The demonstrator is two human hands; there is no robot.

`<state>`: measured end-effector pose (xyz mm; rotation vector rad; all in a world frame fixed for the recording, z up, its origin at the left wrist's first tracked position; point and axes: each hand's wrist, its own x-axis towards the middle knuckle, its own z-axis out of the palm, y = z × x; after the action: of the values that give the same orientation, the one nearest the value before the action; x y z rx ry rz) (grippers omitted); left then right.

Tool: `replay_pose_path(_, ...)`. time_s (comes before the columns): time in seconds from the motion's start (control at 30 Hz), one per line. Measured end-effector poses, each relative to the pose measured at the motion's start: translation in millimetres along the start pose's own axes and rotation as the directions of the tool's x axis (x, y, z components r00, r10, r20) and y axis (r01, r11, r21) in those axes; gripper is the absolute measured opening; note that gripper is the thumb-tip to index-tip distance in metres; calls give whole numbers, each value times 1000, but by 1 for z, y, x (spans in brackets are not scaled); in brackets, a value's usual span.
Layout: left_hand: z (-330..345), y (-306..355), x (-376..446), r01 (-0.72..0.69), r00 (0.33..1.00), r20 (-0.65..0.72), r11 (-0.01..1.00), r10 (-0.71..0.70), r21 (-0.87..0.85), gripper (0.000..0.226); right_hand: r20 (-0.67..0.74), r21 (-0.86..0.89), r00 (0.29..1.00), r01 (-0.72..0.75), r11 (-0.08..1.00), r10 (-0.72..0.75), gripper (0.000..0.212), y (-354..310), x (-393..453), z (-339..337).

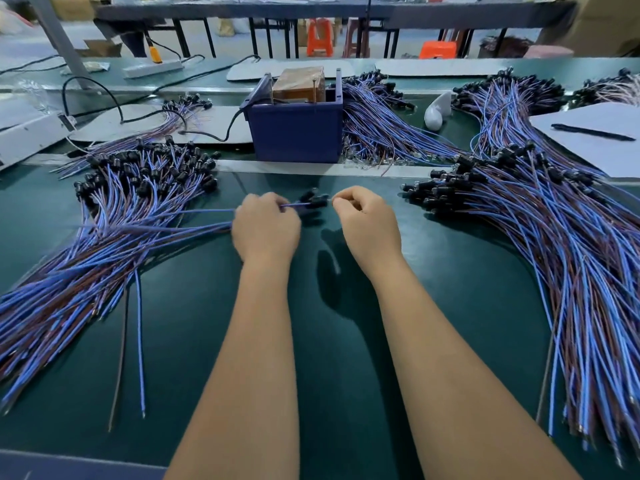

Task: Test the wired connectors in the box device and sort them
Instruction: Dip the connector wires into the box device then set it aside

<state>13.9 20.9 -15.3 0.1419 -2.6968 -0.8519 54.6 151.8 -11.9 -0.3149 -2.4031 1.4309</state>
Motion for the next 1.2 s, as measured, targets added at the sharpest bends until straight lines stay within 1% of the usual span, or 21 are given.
replay_pose_path(0.07,11,14,-6,-93,995,8,986,95,-140,26,-49,95,999,4,996,1,11,0,0,-1)
replay_pose_path(0.17,21,21,-8,-187,981,12,958,194,-216,26,-87,16,996,16,1000,-15,26,5,3,-2)
replay_pose_path(0.3,17,17,-9,-255,967,-108,896,232,-363,23,-157,-112,980,104,988,-121,47,2,-2,0)
replay_pose_path(0.33,15,17,-11,-246,969,-118,876,217,-416,24,-178,-114,973,127,985,-146,47,1,-3,-1)
replay_pose_path(0.37,13,18,-13,-197,980,-98,845,171,-498,25,-181,-59,971,146,987,-155,43,0,-4,-2)
replay_pose_path(0.4,10,20,-16,-121,992,-57,787,108,-606,27,-155,53,978,148,988,-138,35,-2,-5,-4)
replay_pose_path(0.47,5,25,-18,14,1000,17,613,0,-790,28,-36,319,997,74,945,-66,18,-7,-8,-6)
replay_pose_path(0.53,-1,29,-18,88,995,65,410,-72,-908,29,67,472,997,-5,882,-31,18,-10,-9,-5)
replay_pose_path(0.57,-3,30,-17,135,989,116,260,-89,-956,31,81,503,996,-18,864,-26,21,-10,-9,-4)
replay_pose_path(0.63,-8,30,-16,261,962,267,-88,-56,-961,31,48,535,999,-21,845,-5,25,-9,-7,-2)
replay_pose_path(0.67,-11,30,-15,321,943,331,-195,-20,-927,31,9,545,1000,-20,838,17,27,-8,-6,-2)
replay_pose_path(0.7,-13,29,-15,368,927,375,-245,17,-897,30,-44,552,998,-13,834,44,28,-7,-4,-4)
replay_pose_path(0.73,-15,28,-17,406,912,407,-261,56,-876,27,-98,553,993,-3,833,69,29,-6,-2,-6)
replay_pose_path(0.8,-18,30,-20,472,882,449,-260,143,-843,16,-141,572,984,-10,820,110,30,-4,1,-13)
replay_pose_path(0.83,-19,32,-22,501,864,469,-223,184,-836,14,-110,584,986,-39,811,127,29,-3,2,-14)
replay_pose_path(0.87,-19,34,-24,530,840,493,-150,225,-835,13,-48,589,989,-85,804,140,29,-4,2,-15)
replay_pose_path(0.93,-16,40,-27,556,767,554,94,325,-826,17,87,581,987,-162,797,138,32,-6,0,-14)
replay_pose_path(1.0,-13,44,-31,516,672,615,335,412,-788,29,119,581,985,-169,796,122,31,-6,-1,-12)
replay_pose_path(1.03,-12,45,-32,488,635,632,405,443,-773,31,126,588,984,-176,790,125,29,-6,-2,-13)
replay_pose_path(1.13,-13,42,-33,475,548,659,457,515,-752,25,176,614,976,-213,760,131,19,-5,-3,-17)
replay_pose_path(1.2,-13,38,-32,470,471,670,480,573,-741,30,180,640,975,-219,736,133,20,-4,-2,-21)
